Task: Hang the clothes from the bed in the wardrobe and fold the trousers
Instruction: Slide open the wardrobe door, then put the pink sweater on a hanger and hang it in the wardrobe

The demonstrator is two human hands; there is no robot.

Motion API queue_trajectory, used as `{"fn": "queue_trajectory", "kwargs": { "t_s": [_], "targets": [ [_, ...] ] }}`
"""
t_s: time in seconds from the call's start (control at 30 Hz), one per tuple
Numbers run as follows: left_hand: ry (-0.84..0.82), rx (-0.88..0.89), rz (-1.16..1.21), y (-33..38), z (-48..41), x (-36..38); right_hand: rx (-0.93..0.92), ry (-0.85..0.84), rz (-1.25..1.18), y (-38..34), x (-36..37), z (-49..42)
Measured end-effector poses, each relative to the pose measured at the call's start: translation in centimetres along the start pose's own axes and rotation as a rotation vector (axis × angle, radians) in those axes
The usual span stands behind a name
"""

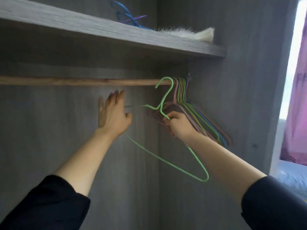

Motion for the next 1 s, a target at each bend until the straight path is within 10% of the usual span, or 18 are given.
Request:
{"fn": "queue_trajectory", "kwargs": {
  "t_s": [0.5, 1.0],
  "targets": [
    [-0.711, 0.019, 0.643, 18.2, 33.4, 18.1, 0.595, 0.050, 0.678, 17.9, -14.1, 34.2],
    [-1.228, 0.587, 0.809, 63.8, 55.6, 18.5, 1.147, 0.381, 0.705, 30.1, -48.1, 64.2]
  ]
}}
Point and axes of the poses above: each hand's wrist, its own z-axis away from the middle knuckle, its own x-axis out of the palm, y = z × x, the point moved 8 cm from there along -z, towards the middle knuckle, and after that the axes turned 3 degrees about z, right-handed, at the moved point
